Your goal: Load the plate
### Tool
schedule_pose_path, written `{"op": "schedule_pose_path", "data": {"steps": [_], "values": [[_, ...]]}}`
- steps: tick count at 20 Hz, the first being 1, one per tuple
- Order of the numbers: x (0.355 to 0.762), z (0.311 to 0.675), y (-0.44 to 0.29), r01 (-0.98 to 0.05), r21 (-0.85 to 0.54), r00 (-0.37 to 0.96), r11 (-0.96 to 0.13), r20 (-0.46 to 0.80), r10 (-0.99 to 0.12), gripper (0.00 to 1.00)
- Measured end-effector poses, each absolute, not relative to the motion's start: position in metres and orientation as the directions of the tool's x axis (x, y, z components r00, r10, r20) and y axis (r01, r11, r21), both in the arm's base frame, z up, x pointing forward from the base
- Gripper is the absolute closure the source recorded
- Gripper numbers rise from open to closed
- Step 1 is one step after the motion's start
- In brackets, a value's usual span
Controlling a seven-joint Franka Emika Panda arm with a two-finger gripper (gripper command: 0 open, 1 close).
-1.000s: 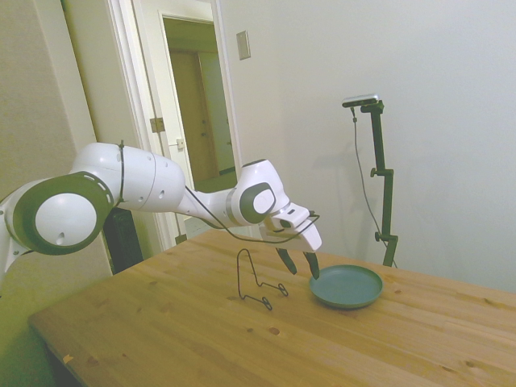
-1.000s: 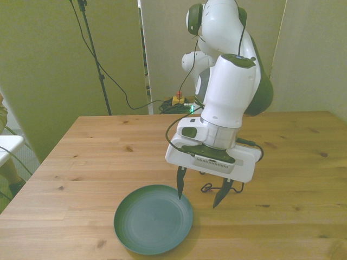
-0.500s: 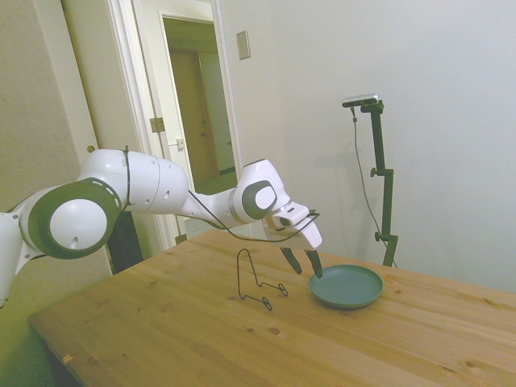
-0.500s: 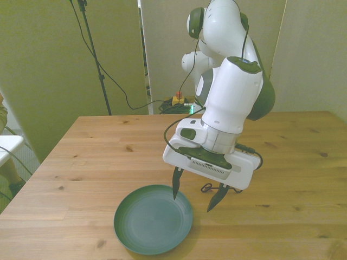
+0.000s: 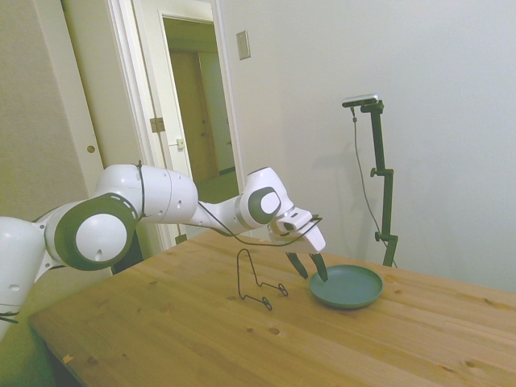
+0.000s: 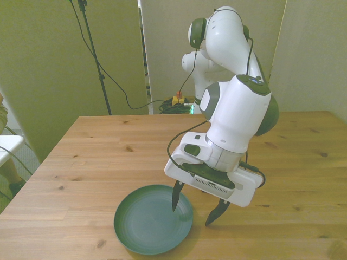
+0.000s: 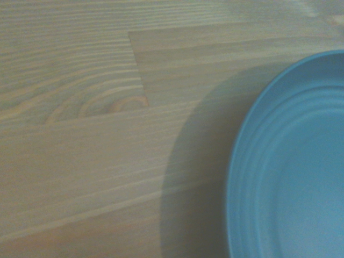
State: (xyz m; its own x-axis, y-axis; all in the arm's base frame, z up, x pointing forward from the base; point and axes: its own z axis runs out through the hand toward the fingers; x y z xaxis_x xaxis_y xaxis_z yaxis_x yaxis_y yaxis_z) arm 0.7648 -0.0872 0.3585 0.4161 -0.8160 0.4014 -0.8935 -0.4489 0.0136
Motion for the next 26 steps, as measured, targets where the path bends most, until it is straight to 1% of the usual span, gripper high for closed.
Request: {"op": "schedule_pose_path", "data": {"steps": [3,4,13,26], "values": [[0.767,0.358,-0.088,-0.902,0.027,0.404,-0.430,0.402,-0.822,0.00],[0.768,0.358,-0.088,-0.905,0.033,0.401,-0.425,0.401,-0.824,1.00],[0.774,0.358,-0.094,-0.914,0.059,0.390,-0.402,0.404,-0.827,1.00],[0.779,0.351,-0.096,-0.914,0.063,0.391,-0.402,0.408,-0.825,1.00]]}}
